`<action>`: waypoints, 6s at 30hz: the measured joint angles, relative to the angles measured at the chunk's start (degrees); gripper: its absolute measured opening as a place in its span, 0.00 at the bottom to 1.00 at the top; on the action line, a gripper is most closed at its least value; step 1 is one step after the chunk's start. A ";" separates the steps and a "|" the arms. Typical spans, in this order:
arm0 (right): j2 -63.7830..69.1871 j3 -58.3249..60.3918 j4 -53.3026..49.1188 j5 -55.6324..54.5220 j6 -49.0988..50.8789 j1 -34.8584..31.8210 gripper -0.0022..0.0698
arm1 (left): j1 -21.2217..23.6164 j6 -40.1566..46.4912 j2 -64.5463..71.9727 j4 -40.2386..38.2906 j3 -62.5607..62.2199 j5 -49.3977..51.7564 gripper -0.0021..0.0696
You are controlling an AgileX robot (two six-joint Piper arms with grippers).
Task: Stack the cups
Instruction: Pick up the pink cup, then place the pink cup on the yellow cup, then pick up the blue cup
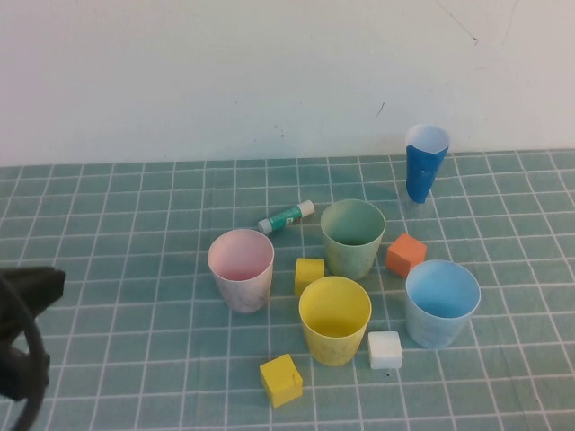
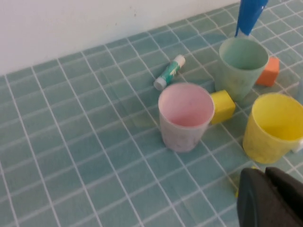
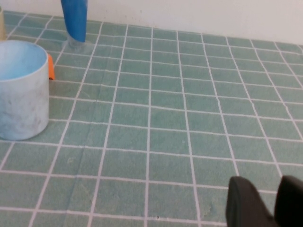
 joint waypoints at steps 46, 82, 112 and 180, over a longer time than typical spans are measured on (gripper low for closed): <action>0.00 0.00 0.00 0.00 0.00 0.00 0.25 | -18.41 -24.00 77.05 28.76 -58.76 23.38 0.61; 0.00 0.34 29.63 -5.47 10.50 0.00 0.25 | -18.41 -23.39 64.52 30.64 -58.76 26.35 0.04; 0.00 -6.86 37.87 4.48 -8.45 0.00 0.20 | -37.06 -16.43 69.09 32.15 -54.52 22.53 0.04; 97.54 -83.57 8.91 49.87 -27.00 14.96 0.03 | -28.27 -27.37 15.65 32.44 -8.49 -2.69 0.03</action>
